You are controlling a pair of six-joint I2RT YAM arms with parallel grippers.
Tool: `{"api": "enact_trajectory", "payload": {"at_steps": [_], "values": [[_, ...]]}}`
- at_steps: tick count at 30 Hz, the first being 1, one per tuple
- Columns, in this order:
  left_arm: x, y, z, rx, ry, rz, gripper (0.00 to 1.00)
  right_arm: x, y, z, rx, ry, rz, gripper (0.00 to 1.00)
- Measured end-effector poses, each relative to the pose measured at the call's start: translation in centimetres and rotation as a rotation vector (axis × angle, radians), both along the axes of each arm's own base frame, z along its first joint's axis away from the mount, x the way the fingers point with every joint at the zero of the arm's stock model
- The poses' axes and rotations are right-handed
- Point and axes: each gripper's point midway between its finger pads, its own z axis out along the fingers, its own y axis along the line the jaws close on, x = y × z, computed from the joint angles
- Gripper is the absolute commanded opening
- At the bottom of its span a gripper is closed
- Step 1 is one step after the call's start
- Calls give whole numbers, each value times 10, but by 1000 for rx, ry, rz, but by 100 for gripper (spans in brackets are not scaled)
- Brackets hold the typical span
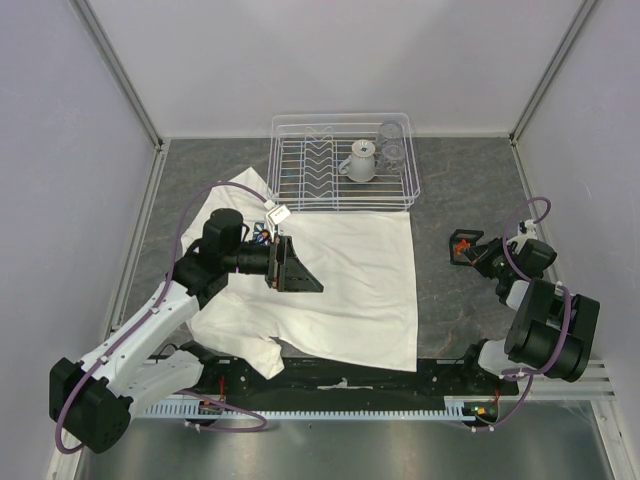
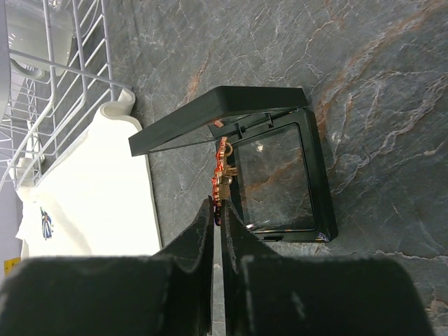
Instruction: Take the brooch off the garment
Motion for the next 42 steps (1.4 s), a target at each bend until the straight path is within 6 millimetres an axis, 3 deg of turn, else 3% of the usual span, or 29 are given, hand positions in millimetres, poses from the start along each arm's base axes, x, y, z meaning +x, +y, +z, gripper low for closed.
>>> {"api": "enact_trajectory", "payload": {"at_steps": [9,22,42], "values": [[0,0,0,0,1,-1,98,0,0,-1,1,3,0,12],[-4,0,-1,-5,8,-17,98,-5,0,-5,1,33,-5,29],[-8,-1,-2,-5,13,-34,98,-15,-14,6,-99,73,-70,43]]}}
